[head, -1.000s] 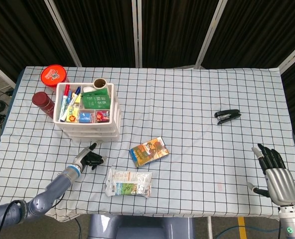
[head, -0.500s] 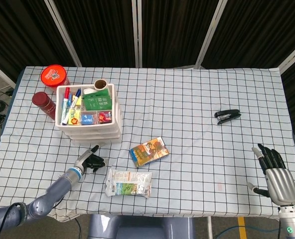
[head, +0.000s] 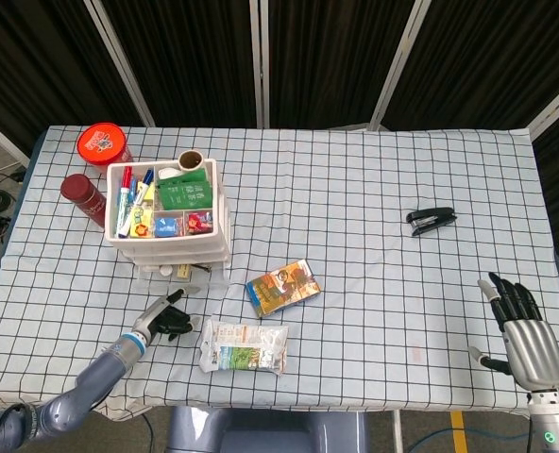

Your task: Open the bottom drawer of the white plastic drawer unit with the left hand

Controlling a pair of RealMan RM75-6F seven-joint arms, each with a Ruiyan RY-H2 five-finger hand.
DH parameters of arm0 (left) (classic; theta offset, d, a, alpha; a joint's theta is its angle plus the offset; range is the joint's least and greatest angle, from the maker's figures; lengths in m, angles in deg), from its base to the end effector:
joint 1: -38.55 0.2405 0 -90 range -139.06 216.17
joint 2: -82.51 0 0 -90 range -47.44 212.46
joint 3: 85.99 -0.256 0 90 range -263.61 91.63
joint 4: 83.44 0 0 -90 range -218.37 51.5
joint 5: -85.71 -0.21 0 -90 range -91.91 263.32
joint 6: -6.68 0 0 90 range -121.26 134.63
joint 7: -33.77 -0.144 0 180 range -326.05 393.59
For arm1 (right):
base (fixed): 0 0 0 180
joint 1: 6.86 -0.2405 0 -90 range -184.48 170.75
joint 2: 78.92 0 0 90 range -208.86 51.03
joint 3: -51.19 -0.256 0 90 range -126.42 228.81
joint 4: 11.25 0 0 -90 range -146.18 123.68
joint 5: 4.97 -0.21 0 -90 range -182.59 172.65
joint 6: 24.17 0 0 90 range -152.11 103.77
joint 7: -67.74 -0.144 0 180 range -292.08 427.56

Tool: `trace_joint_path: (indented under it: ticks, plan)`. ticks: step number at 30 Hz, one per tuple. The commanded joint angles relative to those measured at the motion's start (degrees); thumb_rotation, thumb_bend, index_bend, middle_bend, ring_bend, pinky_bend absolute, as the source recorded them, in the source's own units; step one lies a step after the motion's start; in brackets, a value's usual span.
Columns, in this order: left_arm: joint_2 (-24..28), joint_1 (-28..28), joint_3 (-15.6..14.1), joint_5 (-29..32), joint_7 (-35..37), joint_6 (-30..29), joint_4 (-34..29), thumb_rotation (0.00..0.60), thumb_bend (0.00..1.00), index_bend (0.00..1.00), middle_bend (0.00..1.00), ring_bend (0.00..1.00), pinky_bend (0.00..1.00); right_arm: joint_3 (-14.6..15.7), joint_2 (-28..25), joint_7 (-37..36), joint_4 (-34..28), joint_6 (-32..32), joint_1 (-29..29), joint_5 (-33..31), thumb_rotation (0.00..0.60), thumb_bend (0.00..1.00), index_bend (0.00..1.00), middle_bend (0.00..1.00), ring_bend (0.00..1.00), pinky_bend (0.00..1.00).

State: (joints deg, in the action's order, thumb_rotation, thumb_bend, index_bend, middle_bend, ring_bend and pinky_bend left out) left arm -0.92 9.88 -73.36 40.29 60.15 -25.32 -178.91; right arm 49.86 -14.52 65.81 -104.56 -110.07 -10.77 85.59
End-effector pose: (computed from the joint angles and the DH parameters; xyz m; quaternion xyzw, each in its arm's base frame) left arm -0.2130 0.2606 -0.0414 -0.3694 -0.8558 -0.3182 0.1731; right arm -0.3008 -0.1696 0.1498 0.6068 -0.3952 0.4104 0.5542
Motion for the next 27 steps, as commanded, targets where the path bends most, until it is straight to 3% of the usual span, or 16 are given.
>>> trace_joint_path:
  ticks: [1, 12, 16, 22, 27]
  plan:
    - [1.15, 2.75, -1.81, -5.31, -0.93, -3.05, -1.84, 0.6, 0.47, 0.19, 0.93, 0.95, 0.81, -0.02, -0.05, -0.09, -0.02, -0.06, 0.03, -0.02, 0.6, 0.03, 0.0, 0.0, 0.0, 0.0]
    - [3.37, 7.78, -7.58, -18.0, -6.25, -12.4, -5.64, 0.6, 0.47, 0.16, 0.93, 0.95, 0.81, 0.08, -0.09, -0.06, -0.15, -0.32, 0.17, 0.22, 0.6, 0.03, 0.0, 0.0, 0.0, 0.0]
    - [3.06, 9.92, -9.49, -23.44, -14.69, -21.52, -5.64, 0.6, 0.47, 0.15, 0.93, 0.95, 0.81, 0.08, -0.08, 0.02, -0.15, -0.22, 0.16, 0.14, 0.6, 0.03, 0.0, 0.0, 0.0, 0.0]
    - [-0.19, 12.58, -9.7, -26.68, -29.92, -34.75, -4.98, 0.6, 0.48, 0.14, 0.93, 0.95, 0.81, 0.11, -0.03, 0.22, -0.23, -0.01, 0.11, 0.05, 0.6, 0.03, 0.0, 0.0, 0.0, 0.0]
    - [-0.24, 12.39, -7.73, -24.7, -37.16, -38.09, -5.46, 0.6, 0.48, 0.13, 0.93, 0.95, 0.81, 0.04, -0.15, 0.05, -0.3, -0.03, 0.15, -0.12, 0.6, 0.03, 0.0, 0.0, 0.0, 0.0]
